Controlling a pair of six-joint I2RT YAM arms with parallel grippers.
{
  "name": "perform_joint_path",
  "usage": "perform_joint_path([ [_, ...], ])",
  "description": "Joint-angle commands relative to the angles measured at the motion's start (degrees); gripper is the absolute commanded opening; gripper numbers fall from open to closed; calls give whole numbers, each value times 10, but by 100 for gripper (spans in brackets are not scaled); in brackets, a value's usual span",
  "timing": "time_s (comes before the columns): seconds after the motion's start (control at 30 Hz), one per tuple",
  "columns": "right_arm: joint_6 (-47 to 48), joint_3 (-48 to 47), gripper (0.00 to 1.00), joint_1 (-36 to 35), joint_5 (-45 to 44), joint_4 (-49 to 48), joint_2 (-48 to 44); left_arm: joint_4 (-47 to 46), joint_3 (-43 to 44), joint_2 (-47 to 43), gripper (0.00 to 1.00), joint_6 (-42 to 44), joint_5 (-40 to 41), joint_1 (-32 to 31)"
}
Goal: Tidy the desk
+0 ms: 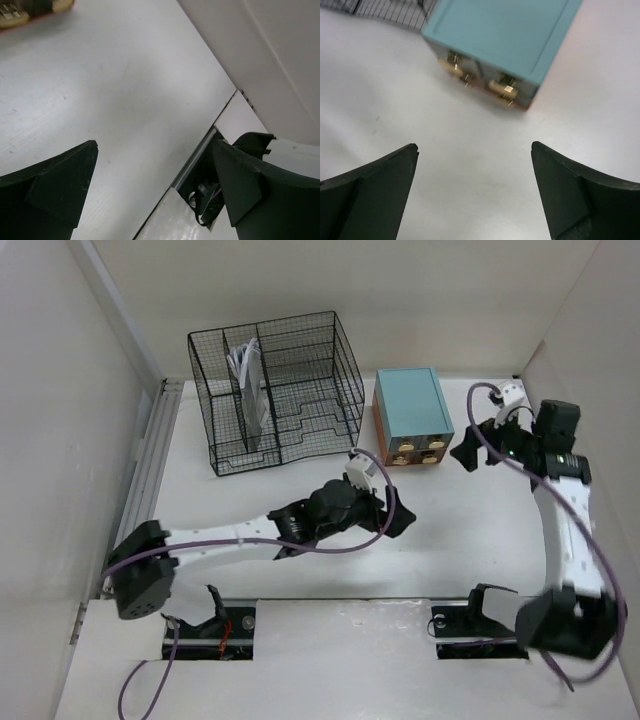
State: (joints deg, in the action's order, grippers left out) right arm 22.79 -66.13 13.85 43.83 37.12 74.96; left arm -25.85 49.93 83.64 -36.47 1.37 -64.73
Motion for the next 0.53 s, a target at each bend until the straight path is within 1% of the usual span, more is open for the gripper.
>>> perform_joint_path([
  [0.0, 1, 18, 100, -36, -137, -93, -177, 141, 51, -87, 99, 94, 64, 1],
  [0.03, -5, 26, 100, -43, -163, -107, -239, 189, 68, -127, 99, 107, 86, 1],
  [0.1, -12, 26, 100, -48, -199, -128, -287, 234, 84, -166, 99, 129, 112, 1],
  [0.13, -59, 32, 100, -48, -214, -136, -306, 274, 96, -203, 99, 150, 121, 1],
  [0.17, -83, 37, 100, -48, -222, -137, -338, 293, 96, -223, 99, 156, 144, 1],
  [0.23, -140, 43, 100, -48, -237, -137, -363, 325, 96, -260, 99, 167, 168, 14],
  [0.27, -170, 49, 100, -48, -237, -128, -381, 353, 96, -295, 99, 167, 180, 31],
  [0.33, -188, 58, 100, -48, -237, -120, -401, 376, 81, -329, 99, 167, 195, 46],
  [0.37, -188, 82, 100, -48, -237, -120, -413, 393, 69, -360, 99, 167, 201, 52],
  [0.4, -188, 96, 100, -48, -228, -129, -439, 399, 62, -374, 99, 167, 208, 64],
  [0.47, -179, 119, 100, -48, -222, -144, -464, 404, 57, -398, 99, 167, 213, 75],
  [0.5, -191, 119, 100, -48, -222, -144, -469, 413, 51, -414, 99, 167, 219, 86],
])
